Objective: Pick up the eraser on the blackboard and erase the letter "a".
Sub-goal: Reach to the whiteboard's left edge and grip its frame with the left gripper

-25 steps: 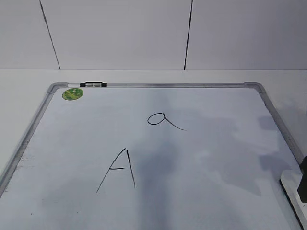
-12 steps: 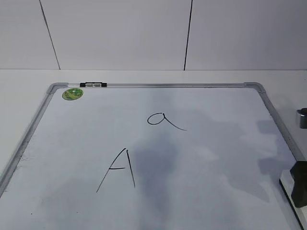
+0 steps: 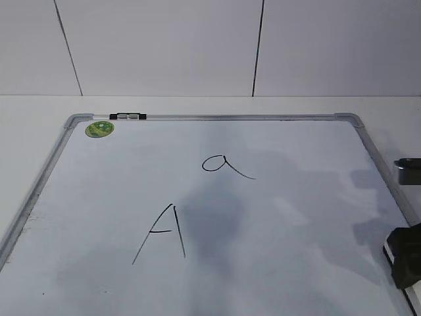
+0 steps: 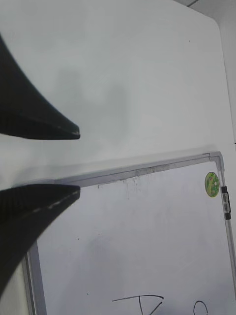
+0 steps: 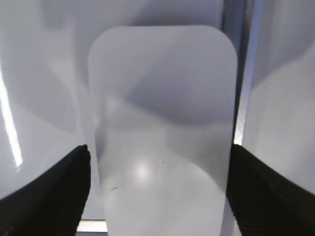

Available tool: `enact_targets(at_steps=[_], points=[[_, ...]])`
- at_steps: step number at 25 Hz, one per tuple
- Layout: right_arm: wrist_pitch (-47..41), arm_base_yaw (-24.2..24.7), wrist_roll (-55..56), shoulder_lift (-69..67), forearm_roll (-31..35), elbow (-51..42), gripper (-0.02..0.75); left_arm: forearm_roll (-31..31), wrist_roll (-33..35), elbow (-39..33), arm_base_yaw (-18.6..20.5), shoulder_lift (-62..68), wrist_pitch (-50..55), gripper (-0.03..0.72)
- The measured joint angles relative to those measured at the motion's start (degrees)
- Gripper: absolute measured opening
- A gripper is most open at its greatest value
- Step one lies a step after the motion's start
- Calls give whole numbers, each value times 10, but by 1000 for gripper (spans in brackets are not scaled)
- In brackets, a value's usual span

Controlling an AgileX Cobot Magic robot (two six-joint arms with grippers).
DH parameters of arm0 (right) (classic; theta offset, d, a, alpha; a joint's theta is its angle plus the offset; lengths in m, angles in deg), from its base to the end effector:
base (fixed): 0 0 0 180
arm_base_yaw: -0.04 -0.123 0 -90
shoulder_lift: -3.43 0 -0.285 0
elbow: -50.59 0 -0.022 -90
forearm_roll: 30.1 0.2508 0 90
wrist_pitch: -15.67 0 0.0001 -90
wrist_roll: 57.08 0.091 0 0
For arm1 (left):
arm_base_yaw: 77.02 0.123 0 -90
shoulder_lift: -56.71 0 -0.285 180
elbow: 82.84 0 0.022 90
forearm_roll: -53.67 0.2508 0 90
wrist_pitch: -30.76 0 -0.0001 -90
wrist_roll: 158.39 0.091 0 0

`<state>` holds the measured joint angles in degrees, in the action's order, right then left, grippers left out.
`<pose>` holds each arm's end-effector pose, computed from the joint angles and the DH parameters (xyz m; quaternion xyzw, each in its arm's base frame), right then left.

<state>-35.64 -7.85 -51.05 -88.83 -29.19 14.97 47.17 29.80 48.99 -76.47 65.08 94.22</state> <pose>0.2216 0.0319 0.1802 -0.0113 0.9999 0.0070 0.0063 -0.0063 -0.0093 0.2760 0.0610 0.8625 -0.0184 0.5021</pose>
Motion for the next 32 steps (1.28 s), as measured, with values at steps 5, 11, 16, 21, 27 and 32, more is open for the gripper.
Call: enact_targets(at_steps=[5, 11, 16, 21, 27, 32], points=[[10, 0, 0, -11, -2, 0, 667, 0, 0, 0, 0, 0, 0, 235], [16, 0, 0, -12, -15, 0, 664, 0, 0, 0, 0, 0, 0, 235], [17, 0, 0, -17, -15, 0, 648, 0, 0, 0, 0, 0, 0, 235], [17, 0, -1, -30, -15, 0, 629, 0, 0, 0, 0, 0, 0, 235], [19, 0, -1, -30, -16, 0, 564, 0, 0, 0, 0, 0, 0, 235], [19, 0, -1, -30, -17, 1, 561, 0, 0, 0, 0, 0, 0, 235]])
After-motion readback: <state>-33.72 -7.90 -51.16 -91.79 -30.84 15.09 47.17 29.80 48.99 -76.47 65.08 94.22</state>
